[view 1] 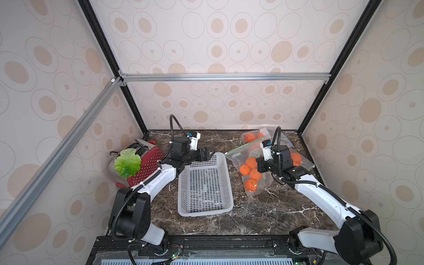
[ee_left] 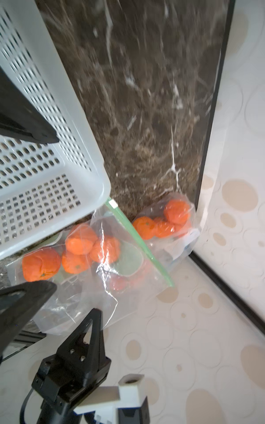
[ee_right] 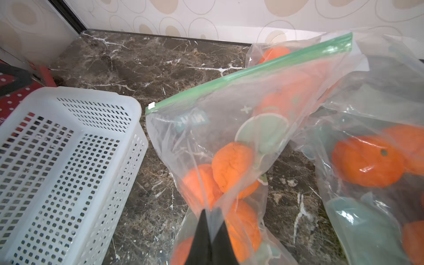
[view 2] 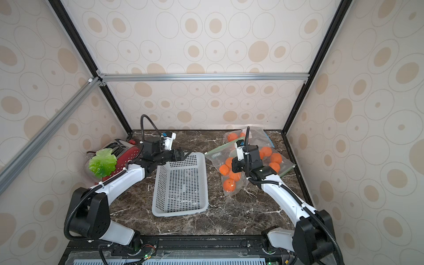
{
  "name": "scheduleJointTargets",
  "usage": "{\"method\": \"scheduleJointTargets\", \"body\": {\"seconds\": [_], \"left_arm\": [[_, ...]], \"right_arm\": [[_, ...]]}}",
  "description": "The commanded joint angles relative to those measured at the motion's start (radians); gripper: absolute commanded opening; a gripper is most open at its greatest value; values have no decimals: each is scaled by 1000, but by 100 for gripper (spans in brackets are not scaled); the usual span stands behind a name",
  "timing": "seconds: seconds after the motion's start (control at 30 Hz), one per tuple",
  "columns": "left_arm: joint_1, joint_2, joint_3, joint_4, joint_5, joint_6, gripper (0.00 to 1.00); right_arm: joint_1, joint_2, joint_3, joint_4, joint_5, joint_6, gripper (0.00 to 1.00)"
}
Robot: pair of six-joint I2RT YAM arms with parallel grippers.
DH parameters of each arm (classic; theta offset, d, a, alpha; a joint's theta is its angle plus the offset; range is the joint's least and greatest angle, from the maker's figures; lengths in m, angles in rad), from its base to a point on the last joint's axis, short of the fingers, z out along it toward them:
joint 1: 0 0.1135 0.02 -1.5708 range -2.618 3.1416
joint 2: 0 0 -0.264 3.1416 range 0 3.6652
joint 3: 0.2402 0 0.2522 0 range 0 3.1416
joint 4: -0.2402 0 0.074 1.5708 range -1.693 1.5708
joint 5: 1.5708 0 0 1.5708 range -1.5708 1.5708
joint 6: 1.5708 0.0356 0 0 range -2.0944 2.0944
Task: Open the zip-top bag and take out the orange
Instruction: Move the basket to the center of the board.
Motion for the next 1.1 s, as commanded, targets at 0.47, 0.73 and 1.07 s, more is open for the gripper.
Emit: {"method": "scheduleJointTargets", "body": {"seconds": [0.47, 0.73, 1.07], "left_arm": [[-159, 252, 182, 115, 113, -83, 83], [-179, 255, 64, 364, 200, -181, 74], [-183, 271, 45, 485, 232, -264, 44]], "right_arm": [[-8, -514, -275, 149, 130, 142, 0], [-9, -518, -248, 147, 96, 156, 0], [-8, -520, -258, 156, 85, 165, 0]]}}
